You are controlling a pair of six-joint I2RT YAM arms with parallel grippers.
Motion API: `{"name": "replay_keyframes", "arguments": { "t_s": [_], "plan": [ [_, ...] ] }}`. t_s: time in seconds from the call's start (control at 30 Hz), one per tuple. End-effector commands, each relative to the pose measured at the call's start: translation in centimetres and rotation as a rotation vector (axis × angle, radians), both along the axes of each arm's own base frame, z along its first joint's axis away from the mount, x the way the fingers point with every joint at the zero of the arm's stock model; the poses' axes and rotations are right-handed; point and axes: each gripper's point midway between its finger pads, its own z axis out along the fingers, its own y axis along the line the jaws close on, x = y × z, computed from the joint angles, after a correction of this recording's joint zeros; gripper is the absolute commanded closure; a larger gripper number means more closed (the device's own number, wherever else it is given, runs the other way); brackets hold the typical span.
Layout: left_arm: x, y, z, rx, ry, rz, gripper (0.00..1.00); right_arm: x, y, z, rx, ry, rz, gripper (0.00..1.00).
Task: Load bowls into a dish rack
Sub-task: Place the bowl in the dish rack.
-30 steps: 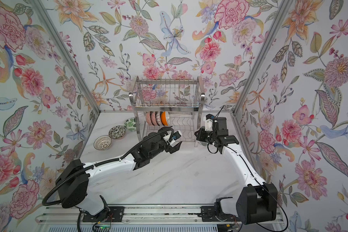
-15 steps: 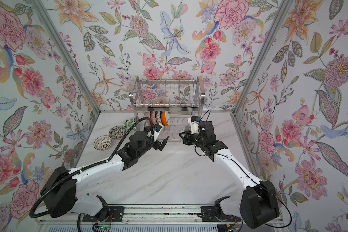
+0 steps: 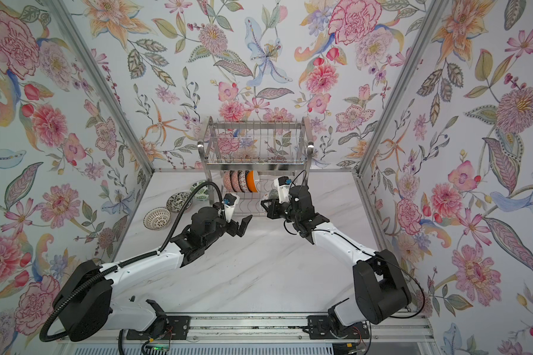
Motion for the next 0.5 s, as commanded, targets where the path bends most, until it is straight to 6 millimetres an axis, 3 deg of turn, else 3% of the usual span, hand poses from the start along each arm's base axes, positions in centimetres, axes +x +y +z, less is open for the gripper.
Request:
{"name": "replay_keyframes", "arguments": {
  "t_s": [0.0, 0.47],
  "plan": [
    [-0.1, 0.4, 0.6, -0.042, -0.006, -0.004, 0.01, 1.4, 0.8, 2.3, 0.057, -0.086, -0.012, 1.00],
    [0.1, 0.2, 0.5, 0.007, -0.024, -0.031, 0.01, 5.3, 1.6, 0.6, 0.095, -0.041, -0.039, 1.00]
  ]
}}
